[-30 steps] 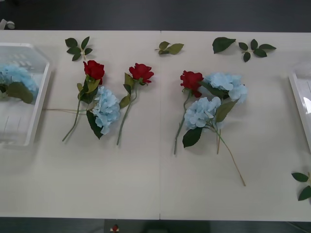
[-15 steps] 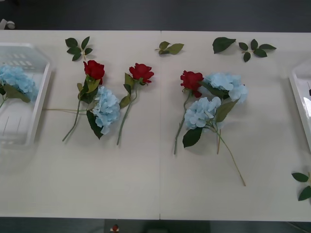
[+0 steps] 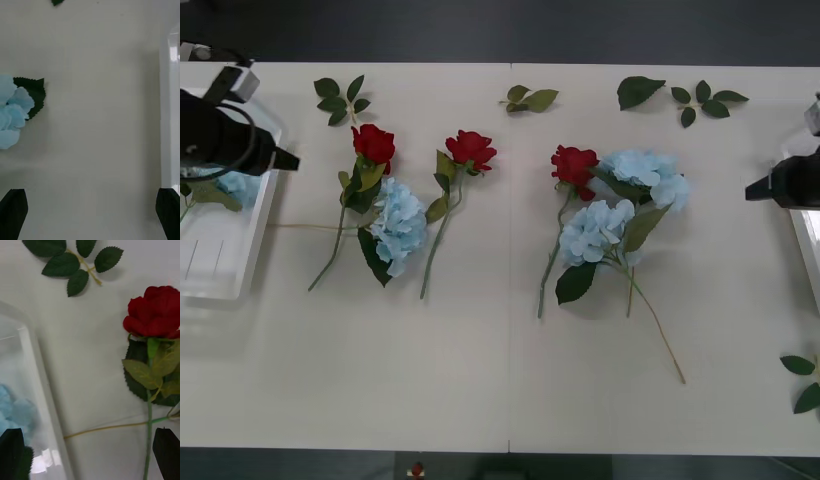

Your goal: Put the red flowers into the right box and the blue flowers into the left box

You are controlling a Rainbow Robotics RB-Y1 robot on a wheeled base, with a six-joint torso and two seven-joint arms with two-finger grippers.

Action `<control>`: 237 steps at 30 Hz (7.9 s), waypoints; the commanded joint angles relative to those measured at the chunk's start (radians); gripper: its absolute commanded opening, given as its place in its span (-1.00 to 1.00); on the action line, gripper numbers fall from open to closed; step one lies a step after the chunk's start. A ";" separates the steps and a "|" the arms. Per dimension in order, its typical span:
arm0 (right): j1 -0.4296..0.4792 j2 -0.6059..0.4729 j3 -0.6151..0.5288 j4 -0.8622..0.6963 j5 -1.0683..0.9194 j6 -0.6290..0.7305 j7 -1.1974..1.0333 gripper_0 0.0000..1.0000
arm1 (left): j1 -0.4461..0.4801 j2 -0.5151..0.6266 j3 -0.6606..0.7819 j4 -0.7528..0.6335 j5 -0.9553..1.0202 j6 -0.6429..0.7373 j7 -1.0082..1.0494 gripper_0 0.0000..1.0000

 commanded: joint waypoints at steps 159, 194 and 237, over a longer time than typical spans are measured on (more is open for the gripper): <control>0.298 0.586 -0.122 -0.266 -0.957 -0.049 1.484 1.00 | 0.380 -0.466 -0.316 -0.550 1.506 -0.549 -0.821 -1.00; 0.157 0.647 0.030 -0.146 -0.954 -0.175 1.484 1.00 | 0.380 -0.466 -0.338 -0.548 1.489 -0.604 -0.821 -1.00; 0.152 0.661 0.033 -0.146 -0.982 -0.193 1.484 -1.00 | 0.427 -0.174 -0.226 -0.548 1.590 -0.475 -0.821 1.00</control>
